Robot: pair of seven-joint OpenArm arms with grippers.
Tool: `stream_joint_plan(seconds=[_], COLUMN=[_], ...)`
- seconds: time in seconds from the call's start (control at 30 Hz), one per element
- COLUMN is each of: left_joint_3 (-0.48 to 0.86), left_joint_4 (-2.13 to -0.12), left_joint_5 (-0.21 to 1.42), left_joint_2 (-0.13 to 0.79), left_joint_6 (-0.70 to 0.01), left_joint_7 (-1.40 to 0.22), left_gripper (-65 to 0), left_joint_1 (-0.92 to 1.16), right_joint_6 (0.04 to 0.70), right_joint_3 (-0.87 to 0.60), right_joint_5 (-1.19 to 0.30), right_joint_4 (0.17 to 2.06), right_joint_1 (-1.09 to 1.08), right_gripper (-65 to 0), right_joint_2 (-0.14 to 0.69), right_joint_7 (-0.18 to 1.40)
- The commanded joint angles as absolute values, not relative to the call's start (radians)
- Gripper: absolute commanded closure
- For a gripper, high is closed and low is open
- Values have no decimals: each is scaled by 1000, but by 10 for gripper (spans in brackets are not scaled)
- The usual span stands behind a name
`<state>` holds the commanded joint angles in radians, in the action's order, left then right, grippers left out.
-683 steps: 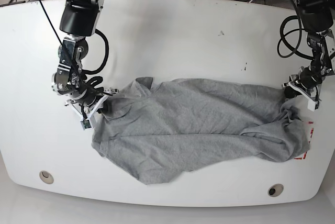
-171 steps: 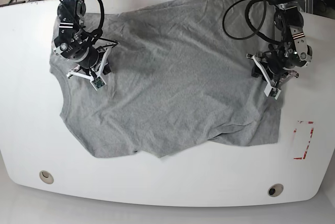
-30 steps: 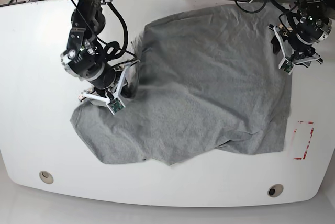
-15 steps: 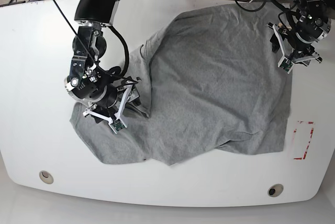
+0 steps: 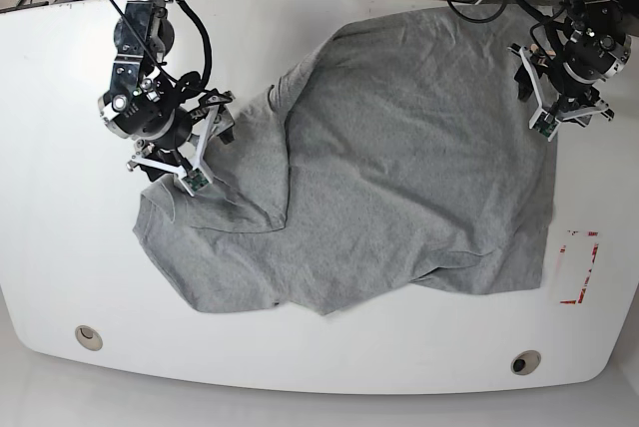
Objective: Layout the t-shirt on the table in an organized manner, then fold the t-shirt properly
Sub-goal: 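Grasp the shirt's sleeve with the right gripper and lift it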
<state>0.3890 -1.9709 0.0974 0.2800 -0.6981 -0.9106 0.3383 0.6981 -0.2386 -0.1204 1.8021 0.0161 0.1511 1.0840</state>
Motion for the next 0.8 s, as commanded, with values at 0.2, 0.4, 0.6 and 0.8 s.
stream_joint_plan(seconds=[0.2,0.4,0.6,0.8], left_joint_3=[348,341,341,341], left_joint_4=[-1969,-1969,-1969,-1969], left_joint_5=[94,93,93,93], left_joint_2=[282,282,282,283], left_joint_6=[-698,-698,-698,-698], left_joint_7=[-911,-911,-911,-911], left_gripper=[-311,-311,-311,-311], left_joint_1=[338,338,338,338], right_joint_6=[698,698,698,698], right_joint_3=[-243,-242,-240,-242], right_joint_5=[-120,-120,-120,-114], right_joint_4=[1693,1635,1633,1682], right_joint_1=[-7,-33,-44,-36], right_gripper=[-458,-344,-46,-6], right_joint_2=[156,156,154,154], right_joint_7=[1004,981,983,989])
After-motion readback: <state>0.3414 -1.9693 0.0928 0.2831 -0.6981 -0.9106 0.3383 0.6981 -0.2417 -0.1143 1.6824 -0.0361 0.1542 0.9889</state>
